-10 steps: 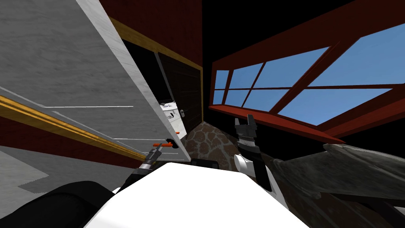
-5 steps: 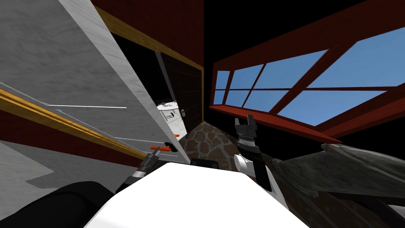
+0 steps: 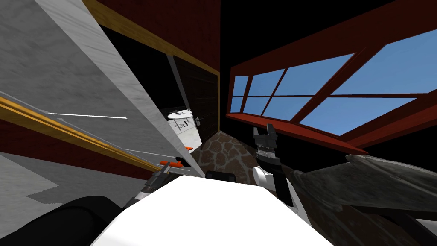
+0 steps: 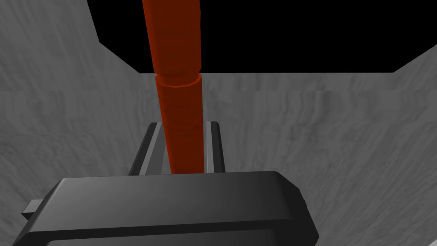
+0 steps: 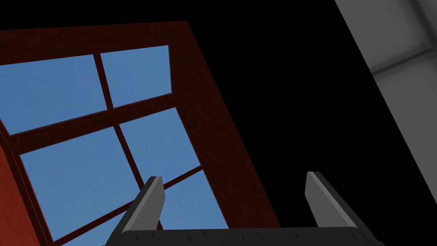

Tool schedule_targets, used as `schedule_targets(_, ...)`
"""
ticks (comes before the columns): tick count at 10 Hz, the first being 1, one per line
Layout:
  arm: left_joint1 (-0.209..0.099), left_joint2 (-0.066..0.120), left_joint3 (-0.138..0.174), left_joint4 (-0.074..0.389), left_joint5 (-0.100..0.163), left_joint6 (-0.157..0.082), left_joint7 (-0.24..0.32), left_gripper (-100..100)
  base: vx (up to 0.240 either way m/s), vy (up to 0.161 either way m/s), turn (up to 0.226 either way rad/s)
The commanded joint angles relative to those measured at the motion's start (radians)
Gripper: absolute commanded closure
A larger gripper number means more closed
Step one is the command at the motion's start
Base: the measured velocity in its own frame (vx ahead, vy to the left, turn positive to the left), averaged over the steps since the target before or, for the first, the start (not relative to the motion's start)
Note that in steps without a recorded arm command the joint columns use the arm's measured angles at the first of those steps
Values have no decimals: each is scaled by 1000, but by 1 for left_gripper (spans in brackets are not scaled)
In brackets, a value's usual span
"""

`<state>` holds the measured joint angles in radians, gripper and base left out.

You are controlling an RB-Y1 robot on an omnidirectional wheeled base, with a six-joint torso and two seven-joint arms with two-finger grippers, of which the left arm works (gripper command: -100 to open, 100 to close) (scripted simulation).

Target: Pull the door open

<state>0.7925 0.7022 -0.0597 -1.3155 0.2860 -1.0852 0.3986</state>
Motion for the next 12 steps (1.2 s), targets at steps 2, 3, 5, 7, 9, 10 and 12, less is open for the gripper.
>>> schedule_targets(2, 37, 16, -20, 1, -10, -45, 12, 100, -12, 24, -6)
schedule_targets(3, 27, 16, -9, 1, -4, -30, 10, 100, -4, 16, 3)
schedule_targets(5, 24, 14, -16, 45, -11, -78, 18, 100, 8, -14, -59)
schedule_targets(7, 21, 12, -20, 77, -16, -112, 23, 100, 10, -20, -37)
schedule_targets(9, 17, 9, -25, 115, -21, -153, 29, 100, 16, -16, -54)
schedule_targets(10, 15, 8, -27, 135, -24, -175, 32, 100, 16, -24, -60)
schedule_targets(12, 11, 5, -33, 181, -31, -224, 40, 100, 8, -21, -66)
